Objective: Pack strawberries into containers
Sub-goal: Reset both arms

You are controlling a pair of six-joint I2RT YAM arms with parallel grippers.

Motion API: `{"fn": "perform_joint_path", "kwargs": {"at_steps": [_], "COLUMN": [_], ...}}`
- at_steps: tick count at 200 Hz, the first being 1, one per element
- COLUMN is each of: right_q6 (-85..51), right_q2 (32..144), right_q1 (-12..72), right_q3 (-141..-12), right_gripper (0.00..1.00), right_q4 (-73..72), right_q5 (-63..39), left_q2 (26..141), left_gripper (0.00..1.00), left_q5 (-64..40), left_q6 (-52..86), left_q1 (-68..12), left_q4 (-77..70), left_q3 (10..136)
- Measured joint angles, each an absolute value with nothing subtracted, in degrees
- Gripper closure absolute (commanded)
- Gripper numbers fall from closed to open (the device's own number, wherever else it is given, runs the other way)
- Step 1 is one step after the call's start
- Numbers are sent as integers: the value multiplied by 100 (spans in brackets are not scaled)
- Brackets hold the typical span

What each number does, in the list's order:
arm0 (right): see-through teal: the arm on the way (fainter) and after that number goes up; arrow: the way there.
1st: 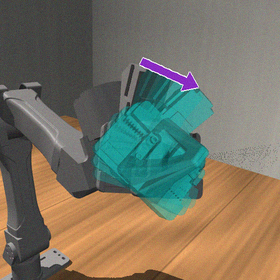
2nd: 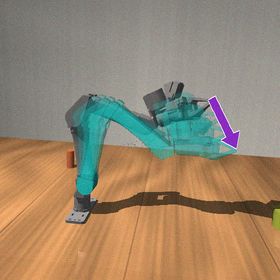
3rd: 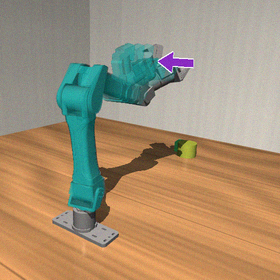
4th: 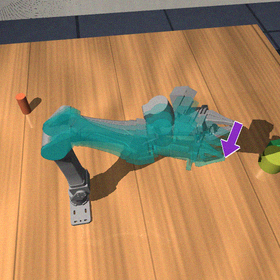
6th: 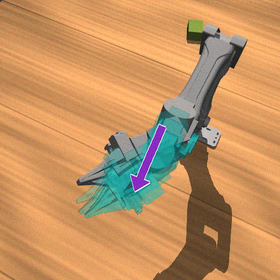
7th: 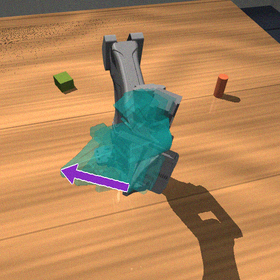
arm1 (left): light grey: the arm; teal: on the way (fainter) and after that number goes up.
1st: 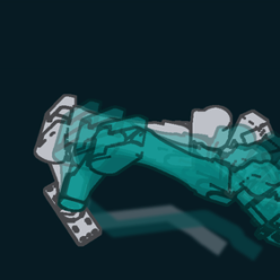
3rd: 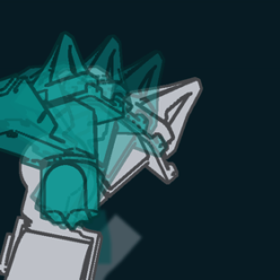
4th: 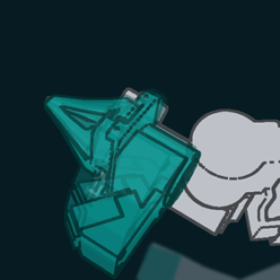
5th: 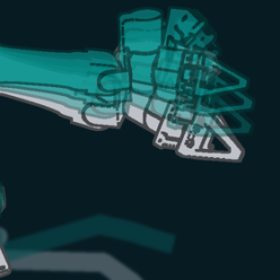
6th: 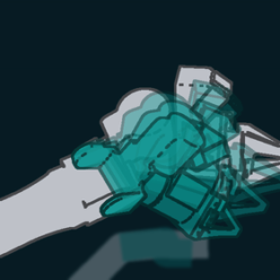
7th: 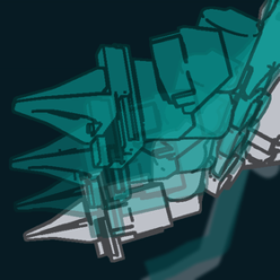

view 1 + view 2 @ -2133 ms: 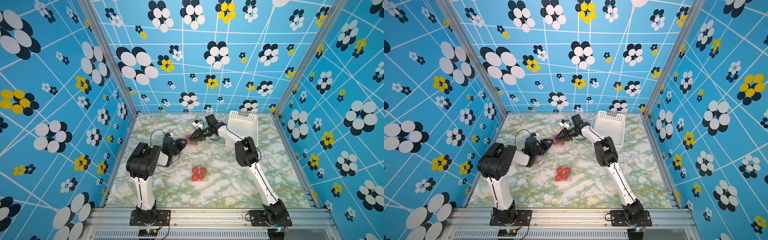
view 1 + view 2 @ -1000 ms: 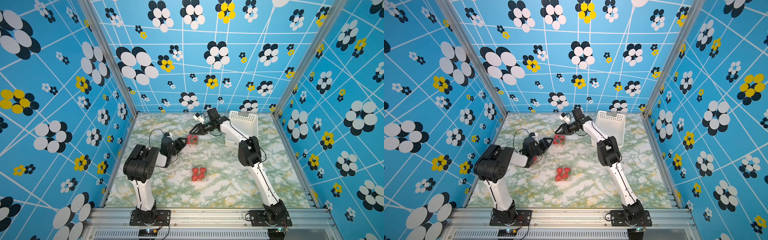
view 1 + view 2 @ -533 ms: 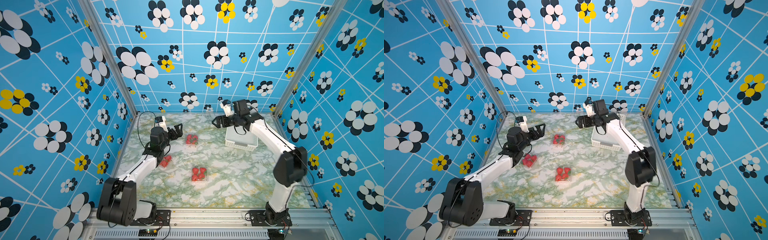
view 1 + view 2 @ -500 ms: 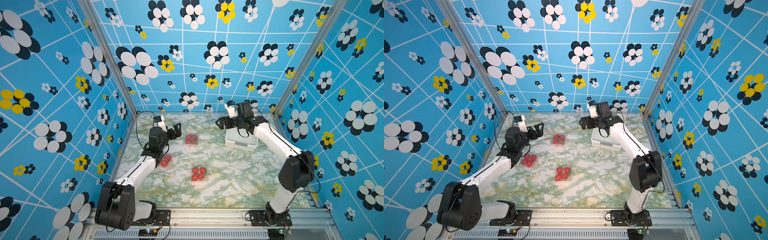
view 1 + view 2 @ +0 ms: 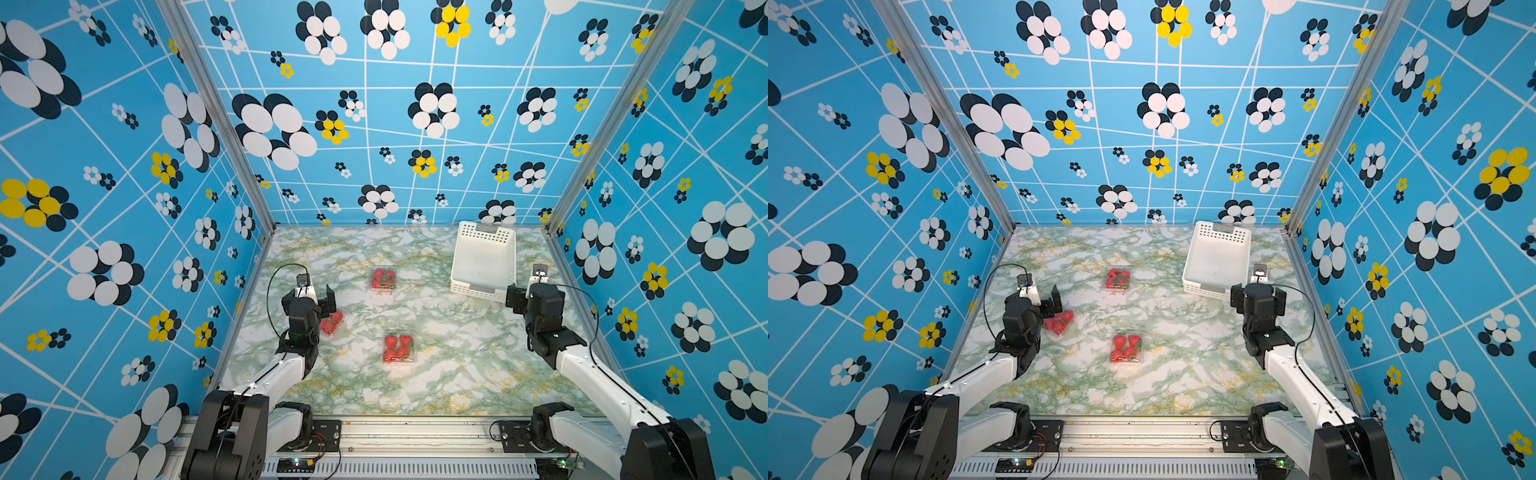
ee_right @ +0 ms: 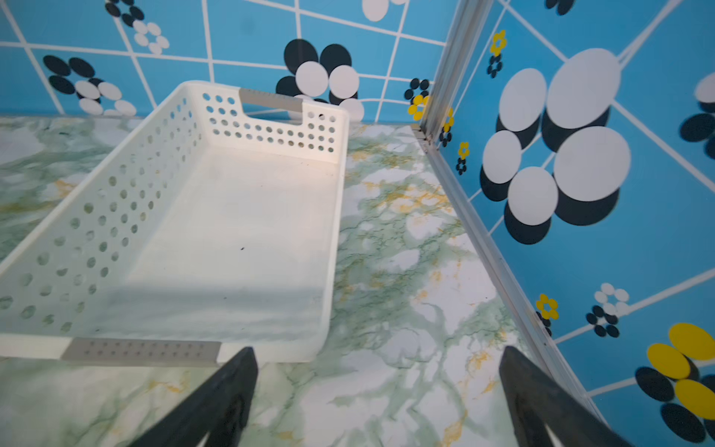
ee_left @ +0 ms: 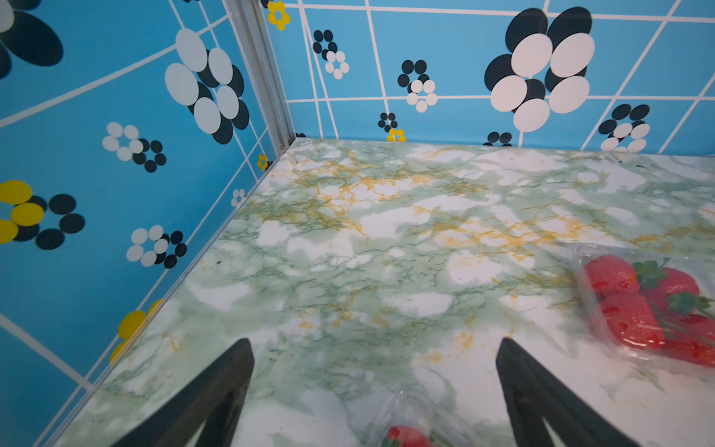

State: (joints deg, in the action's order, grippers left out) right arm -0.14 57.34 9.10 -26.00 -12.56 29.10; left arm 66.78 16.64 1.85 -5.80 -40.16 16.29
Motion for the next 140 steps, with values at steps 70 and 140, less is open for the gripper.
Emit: {"fn": "perform_joint_path", "kwargs": {"at_steps": [70, 140], "right_q6": [-82, -8], "right_q2": [6914, 8698], "right_q1": [746, 521], "right_q3": [-1170, -1310], "right_gripper": [1, 1], "right_q4": [-4058, -5896], "right_q5": [2676, 1793], "left_q2": [7915, 8930], "left_gripper": [1, 0], "left_q5": [1522, 1186], "left_q6": [49, -115], "left_q1": [-532, -532], "left_q4": [-5968, -6692], "left_q3": [1164, 1273]}}
